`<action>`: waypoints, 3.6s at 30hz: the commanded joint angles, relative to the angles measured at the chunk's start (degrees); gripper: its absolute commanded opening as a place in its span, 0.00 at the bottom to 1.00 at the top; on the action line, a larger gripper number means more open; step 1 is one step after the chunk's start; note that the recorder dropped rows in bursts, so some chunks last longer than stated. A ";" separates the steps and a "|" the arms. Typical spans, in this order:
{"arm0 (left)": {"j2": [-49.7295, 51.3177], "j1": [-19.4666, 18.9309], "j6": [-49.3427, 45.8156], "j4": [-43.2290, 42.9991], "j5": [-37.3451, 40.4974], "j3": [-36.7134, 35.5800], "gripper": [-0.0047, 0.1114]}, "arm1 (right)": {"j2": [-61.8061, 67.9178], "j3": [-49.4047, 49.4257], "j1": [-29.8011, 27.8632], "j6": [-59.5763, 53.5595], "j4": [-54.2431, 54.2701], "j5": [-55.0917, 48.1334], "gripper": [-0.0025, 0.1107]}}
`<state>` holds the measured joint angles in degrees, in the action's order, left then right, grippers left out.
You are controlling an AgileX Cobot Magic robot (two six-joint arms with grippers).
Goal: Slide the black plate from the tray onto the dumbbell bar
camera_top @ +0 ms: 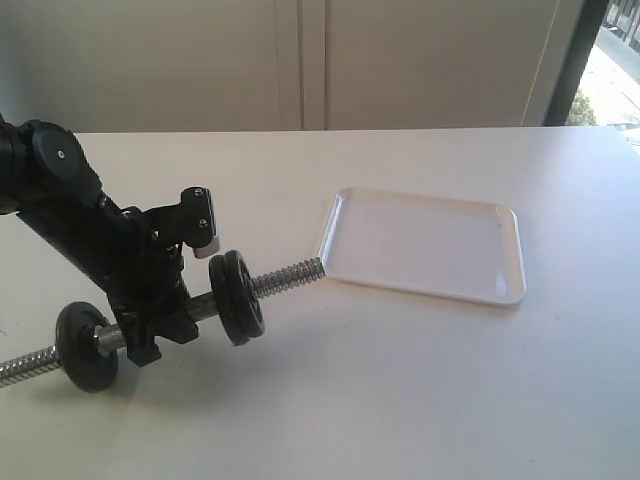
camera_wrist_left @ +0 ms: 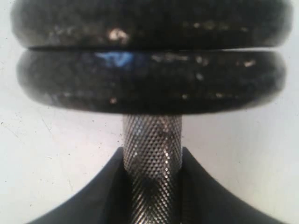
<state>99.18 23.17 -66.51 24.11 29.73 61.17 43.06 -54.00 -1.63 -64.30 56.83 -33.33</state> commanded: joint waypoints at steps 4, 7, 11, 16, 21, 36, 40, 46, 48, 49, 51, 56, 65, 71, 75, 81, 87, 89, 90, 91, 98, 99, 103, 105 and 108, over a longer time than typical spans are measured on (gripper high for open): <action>-3.04 0.12 0.15 5.36 -0.18 1.49 0.04 | -10.41 6.49 -0.07 7.78 -7.59 0.39 0.02; -2.79 0.12 0.15 5.36 -0.18 1.49 0.04 | -11.46 8.53 -0.07 8.02 -7.59 0.51 0.02; -1.89 0.12 0.15 5.47 -0.18 1.49 0.04 | -11.59 10.69 2.09 8.02 -7.59 1.51 0.02; -0.33 0.12 0.15 5.47 -0.18 1.49 0.04 | -11.59 12.15 6.11 7.58 -7.68 1.93 0.02; 0.31 0.12 0.15 5.47 -0.56 1.49 0.04 | -11.59 13.01 8.06 7.58 -7.68 1.93 0.02; 0.31 0.12 0.31 4.08 1.37 1.49 0.75 | -11.59 13.43 8.06 7.58 -7.48 2.81 0.02; -0.75 0.12 4.28 -0.68 1.50 1.49 0.75 | -11.59 13.43 8.06 7.58 -7.48 2.92 0.02; -6.87 0.12 7.04 -0.77 1.89 1.59 0.75 | -11.59 13.43 8.06 7.58 -7.48 3.03 0.02; -11.10 0.12 9.77 -0.77 1.89 1.59 0.72 | -11.59 13.43 8.06 7.58 -7.48 3.03 0.02; -13.99 0.12 14.49 -0.77 1.99 1.59 0.69 | -11.59 13.43 8.06 7.58 -7.59 3.03 0.02; -17.42 0.12 19.95 -0.77 1.99 1.59 0.63 | -11.59 13.43 8.06 7.58 -7.59 3.03 0.02; -24.56 0.12 28.75 -0.65 1.99 1.59 0.44 | -11.59 13.43 8.06 7.58 -7.59 3.03 0.02; -31.47 0.12 33.46 -0.65 1.43 1.59 0.04 | -11.59 13.43 8.06 7.58 -7.59 3.03 0.02; -31.90 0.12 33.33 -0.65 1.43 1.59 0.04 | -11.59 13.43 8.06 7.58 -7.59 3.03 0.02; -31.90 0.12 33.33 -0.65 1.43 1.59 0.04 | -11.59 13.43 8.06 7.58 -7.59 3.03 0.02; -31.90 0.12 33.33 -0.65 1.43 1.59 0.04 | -11.59 13.43 8.06 7.58 -7.59 3.03 0.02; -31.90 0.12 33.33 -0.65 1.43 1.59 0.04 | -11.59 13.43 8.06 7.58 -7.59 3.03 0.02; -31.90 0.12 33.33 -0.65 1.43 1.59 0.04 | -11.59 13.43 8.06 7.58 -7.59 3.03 0.02; -31.90 0.12 33.33 -0.65 1.43 1.59 0.04 | -11.59 13.43 8.06 7.58 -7.59 3.03 0.02; -31.90 0.12 33.33 -0.65 1.43 1.59 0.04 | -11.59 13.43 8.06 7.58 -7.59 3.03 0.02; -31.90 0.12 33.33 -0.65 1.43 1.59 0.04 | -11.59 13.43 8.06 7.58 -7.59 3.03 0.02; -31.90 0.12 33.33 -0.65 1.43 1.59 0.04 | -11.59 13.43 8.06 7.58 -7.59 3.03 0.02; -31.90 0.12 33.33 -0.65 1.43 1.59 0.04 | -11.59 13.43 8.06 7.58 -7.59 3.03 0.02; -31.90 0.12 33.33 -0.65 1.43 1.59 0.04 | -11.59 13.43 8.06 7.58 -7.59 3.03 0.02; -31.90 0.12 33.33 -0.65 1.43 1.59 0.04 | -11.59 13.43 8.06 7.58 -7.49 3.03 0.02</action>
<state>67.90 23.17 -33.55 22.88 30.58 62.70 31.66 -40.73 6.26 -56.64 49.04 -31.06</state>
